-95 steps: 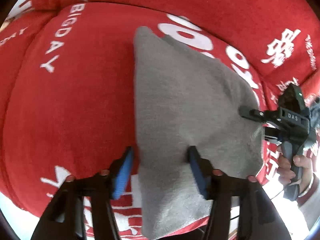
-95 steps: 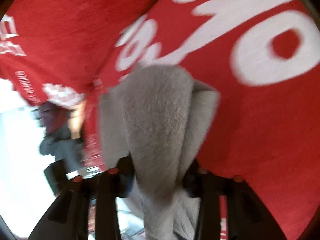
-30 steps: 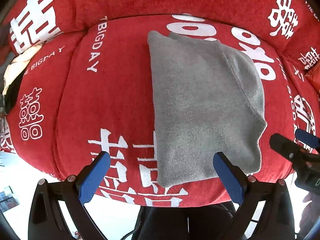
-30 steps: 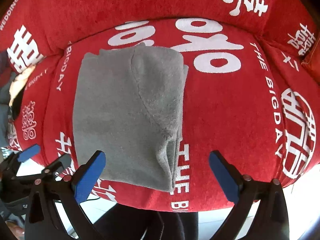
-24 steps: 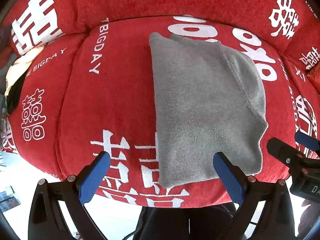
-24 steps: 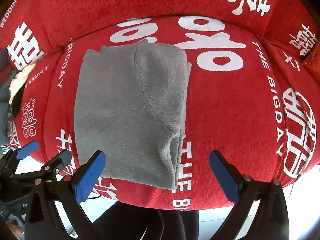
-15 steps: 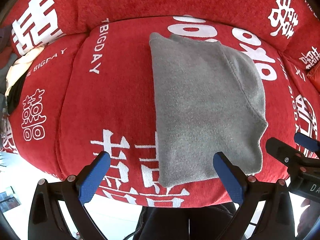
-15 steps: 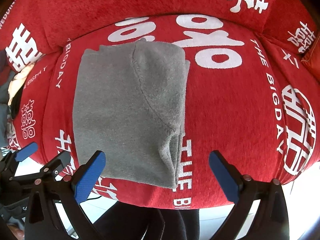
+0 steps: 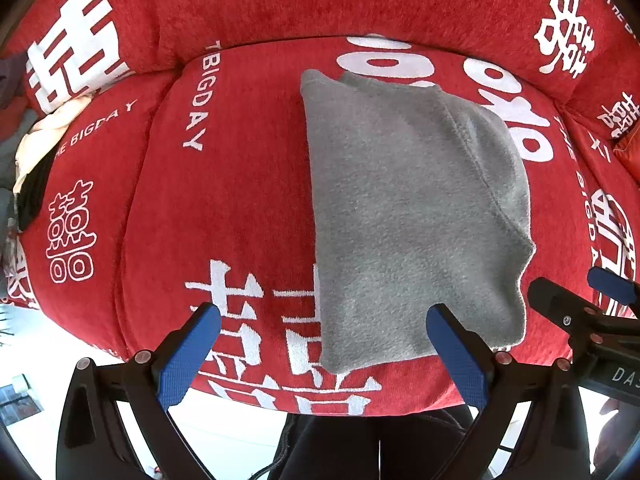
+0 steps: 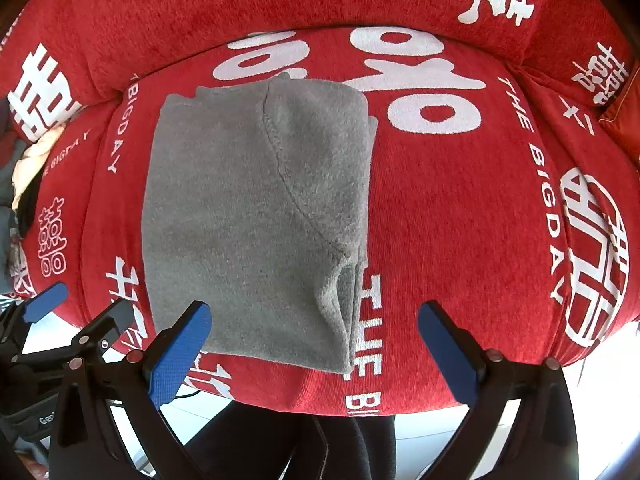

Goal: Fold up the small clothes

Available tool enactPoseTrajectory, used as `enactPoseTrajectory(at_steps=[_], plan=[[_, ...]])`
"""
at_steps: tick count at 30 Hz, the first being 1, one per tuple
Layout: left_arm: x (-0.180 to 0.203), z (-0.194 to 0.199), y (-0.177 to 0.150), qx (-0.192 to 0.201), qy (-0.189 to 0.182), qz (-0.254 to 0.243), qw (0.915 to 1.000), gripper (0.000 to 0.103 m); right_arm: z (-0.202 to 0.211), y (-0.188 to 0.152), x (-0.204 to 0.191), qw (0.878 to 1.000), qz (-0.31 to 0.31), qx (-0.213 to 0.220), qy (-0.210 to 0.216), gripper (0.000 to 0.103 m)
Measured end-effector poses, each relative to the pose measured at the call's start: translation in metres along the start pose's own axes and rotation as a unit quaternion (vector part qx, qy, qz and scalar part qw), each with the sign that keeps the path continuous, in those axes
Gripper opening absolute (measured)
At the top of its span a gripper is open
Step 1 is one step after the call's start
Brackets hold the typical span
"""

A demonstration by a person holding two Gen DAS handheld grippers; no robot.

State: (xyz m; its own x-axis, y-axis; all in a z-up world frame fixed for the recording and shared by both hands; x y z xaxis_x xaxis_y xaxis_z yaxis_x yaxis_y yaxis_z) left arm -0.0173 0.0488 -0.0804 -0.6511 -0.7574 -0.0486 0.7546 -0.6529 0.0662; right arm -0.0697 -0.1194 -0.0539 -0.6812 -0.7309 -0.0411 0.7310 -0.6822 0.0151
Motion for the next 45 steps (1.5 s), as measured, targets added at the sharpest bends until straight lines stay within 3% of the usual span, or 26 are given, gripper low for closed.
enactPoseTrajectory(at_steps=[45], plan=[[-0.014,0.004,-0.011,0.006,0.006,0.003,1.0,0.103,0.003,-0.006,-0.005,1.0,0.004,0.005,-0.006,0.103]])
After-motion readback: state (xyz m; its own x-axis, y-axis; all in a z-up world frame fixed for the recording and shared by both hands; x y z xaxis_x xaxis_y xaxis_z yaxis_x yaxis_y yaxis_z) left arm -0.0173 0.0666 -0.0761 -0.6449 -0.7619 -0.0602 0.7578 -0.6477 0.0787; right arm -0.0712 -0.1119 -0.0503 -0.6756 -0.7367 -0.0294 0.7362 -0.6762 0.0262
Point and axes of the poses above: each gripper's, at about its wrist camera, not at the fingertips, and z roughly against the way its jaws point, x to its right, y to its top, the point moved 9 cm from there along -z, roughly the way its jaws point, and after that the axes turned 8 degrees about -z, right-handed, at the moved point
